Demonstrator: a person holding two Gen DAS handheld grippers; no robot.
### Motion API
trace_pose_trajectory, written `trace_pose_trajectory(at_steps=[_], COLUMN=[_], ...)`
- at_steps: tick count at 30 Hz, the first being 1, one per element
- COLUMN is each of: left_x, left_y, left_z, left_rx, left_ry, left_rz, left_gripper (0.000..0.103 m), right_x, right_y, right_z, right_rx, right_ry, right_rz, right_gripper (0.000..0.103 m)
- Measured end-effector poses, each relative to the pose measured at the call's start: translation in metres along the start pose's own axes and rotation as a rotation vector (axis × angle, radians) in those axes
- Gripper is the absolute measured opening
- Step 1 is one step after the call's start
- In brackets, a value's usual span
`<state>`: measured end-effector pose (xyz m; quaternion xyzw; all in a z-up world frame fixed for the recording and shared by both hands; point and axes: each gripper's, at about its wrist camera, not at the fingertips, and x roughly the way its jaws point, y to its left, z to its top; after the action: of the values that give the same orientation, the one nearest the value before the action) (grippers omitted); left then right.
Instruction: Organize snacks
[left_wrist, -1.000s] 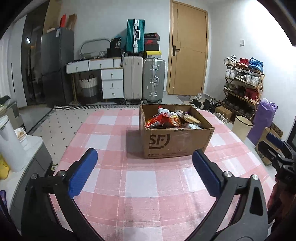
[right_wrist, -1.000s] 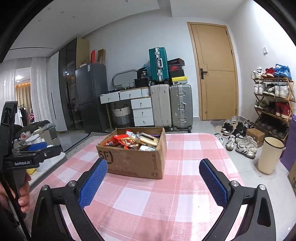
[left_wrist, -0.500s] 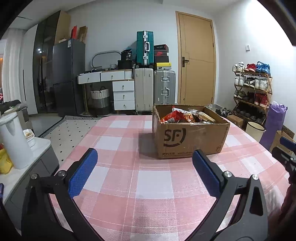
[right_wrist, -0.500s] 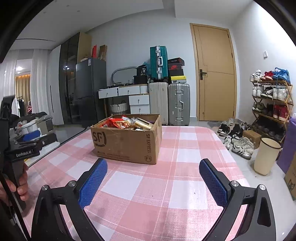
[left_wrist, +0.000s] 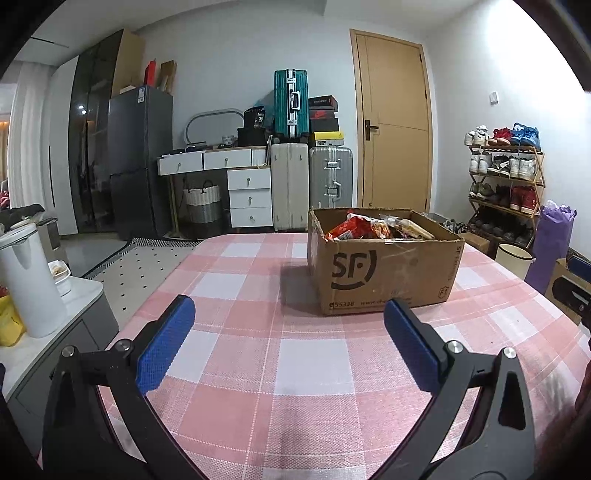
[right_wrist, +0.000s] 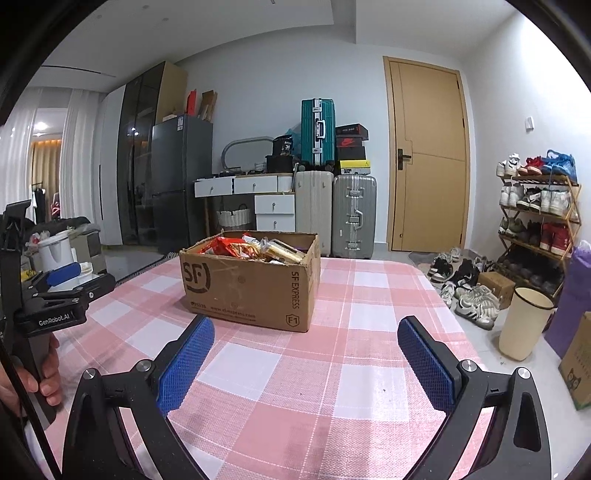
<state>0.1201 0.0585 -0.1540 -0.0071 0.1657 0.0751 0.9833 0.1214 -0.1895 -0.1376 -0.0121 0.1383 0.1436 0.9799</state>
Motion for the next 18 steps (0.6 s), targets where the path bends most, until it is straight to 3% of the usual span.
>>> trace_pose_trajectory(at_steps=[18], left_x=[0.001], left_y=[0.001], left_z=[-0.024], left_rx=[-0.004], left_ry=[-0.012], left_rz=[0.003], left_gripper=[0.102], right_x=[0.001], right_y=[-0.001], right_z=[-0.001], right_rx=[0.004], right_ry=[0.001], right_rz=[-0.006], right_gripper=[0.102])
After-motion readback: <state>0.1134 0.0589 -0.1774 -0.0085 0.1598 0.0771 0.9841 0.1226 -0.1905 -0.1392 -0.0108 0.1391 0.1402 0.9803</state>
